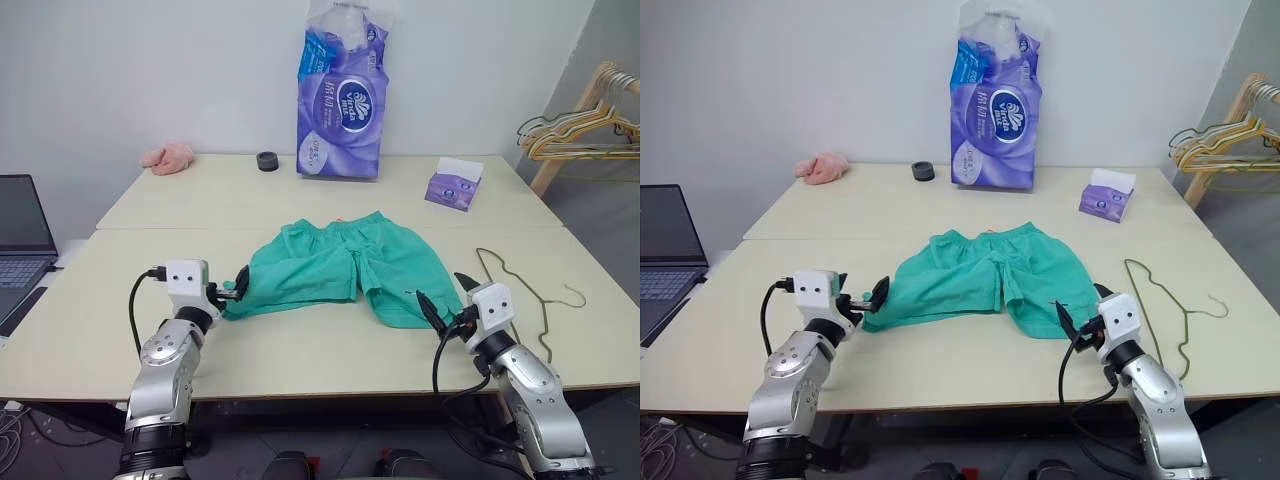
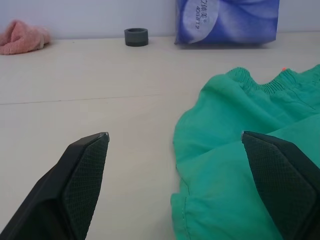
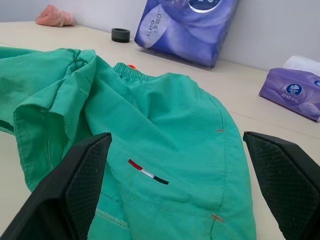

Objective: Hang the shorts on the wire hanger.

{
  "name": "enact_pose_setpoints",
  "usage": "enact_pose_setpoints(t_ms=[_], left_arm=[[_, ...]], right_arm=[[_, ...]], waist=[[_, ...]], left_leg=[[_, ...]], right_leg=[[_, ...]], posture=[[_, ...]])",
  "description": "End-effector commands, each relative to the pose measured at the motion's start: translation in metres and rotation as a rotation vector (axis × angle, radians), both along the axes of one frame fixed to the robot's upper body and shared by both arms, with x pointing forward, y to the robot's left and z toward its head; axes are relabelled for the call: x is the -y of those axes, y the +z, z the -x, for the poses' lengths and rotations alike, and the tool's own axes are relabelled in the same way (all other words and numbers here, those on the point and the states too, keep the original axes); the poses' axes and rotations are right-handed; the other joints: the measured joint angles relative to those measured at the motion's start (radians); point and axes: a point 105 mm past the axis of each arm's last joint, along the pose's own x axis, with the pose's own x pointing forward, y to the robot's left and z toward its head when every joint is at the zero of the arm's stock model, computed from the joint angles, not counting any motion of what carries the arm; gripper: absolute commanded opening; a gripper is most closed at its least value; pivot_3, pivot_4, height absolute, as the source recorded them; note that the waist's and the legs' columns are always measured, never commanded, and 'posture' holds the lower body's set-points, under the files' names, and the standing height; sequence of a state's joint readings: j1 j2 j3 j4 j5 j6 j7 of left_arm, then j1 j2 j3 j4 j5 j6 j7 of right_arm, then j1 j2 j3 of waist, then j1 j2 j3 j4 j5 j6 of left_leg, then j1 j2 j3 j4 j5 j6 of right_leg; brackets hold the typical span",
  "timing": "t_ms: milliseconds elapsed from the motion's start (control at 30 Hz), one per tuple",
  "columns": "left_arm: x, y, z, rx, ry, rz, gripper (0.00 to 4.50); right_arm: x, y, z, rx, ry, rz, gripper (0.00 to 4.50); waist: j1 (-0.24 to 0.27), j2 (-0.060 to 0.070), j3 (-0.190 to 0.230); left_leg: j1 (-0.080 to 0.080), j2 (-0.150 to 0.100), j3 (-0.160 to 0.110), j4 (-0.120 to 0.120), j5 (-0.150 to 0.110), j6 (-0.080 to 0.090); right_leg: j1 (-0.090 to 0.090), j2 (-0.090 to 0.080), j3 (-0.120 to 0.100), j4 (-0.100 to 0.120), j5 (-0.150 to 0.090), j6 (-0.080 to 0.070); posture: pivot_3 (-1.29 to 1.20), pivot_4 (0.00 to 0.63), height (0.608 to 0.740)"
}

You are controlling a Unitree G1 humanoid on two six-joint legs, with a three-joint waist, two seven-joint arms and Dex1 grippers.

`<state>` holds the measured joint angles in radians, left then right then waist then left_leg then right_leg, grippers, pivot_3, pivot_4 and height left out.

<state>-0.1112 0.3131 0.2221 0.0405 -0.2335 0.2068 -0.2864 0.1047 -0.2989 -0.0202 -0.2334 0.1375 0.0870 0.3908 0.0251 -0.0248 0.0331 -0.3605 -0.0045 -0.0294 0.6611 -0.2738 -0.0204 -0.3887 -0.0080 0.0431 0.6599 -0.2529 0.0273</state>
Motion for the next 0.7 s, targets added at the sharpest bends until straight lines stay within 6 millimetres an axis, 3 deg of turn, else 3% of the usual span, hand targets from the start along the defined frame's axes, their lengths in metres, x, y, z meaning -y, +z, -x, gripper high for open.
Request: enact_pose_setpoints(t_ms=[33,700], left_arm=[[0.0049,0.0137,-0.0031,0.056,-0.015,-0.009,4.49],[0.0142,0.0179,-0.0017,0.091,-0.081,0.033,4.49]], right_arm=[[0.0013,0.0175,-0.0028,0.064,-0.002,-0.005,4.5],[0.0052,0.0195,-0.005,0.053,-0.008,-0.015,4.5]], waist=[[0.0,0.0,0.0],[0.0,0.0,0.0]], left_leg=[[0.0,0.0,0.0,0.0,0.0,0.0],[0.0,0.0,0.0,0.0,0.0,0.0]], right_leg=[[0.0,0.0,0.0,0.0,0.0,0.0],[0.0,0.0,0.0,0.0,0.0,0.0]], posture=[[0.06,0.0,0.74],[0.06,0.0,0.74]])
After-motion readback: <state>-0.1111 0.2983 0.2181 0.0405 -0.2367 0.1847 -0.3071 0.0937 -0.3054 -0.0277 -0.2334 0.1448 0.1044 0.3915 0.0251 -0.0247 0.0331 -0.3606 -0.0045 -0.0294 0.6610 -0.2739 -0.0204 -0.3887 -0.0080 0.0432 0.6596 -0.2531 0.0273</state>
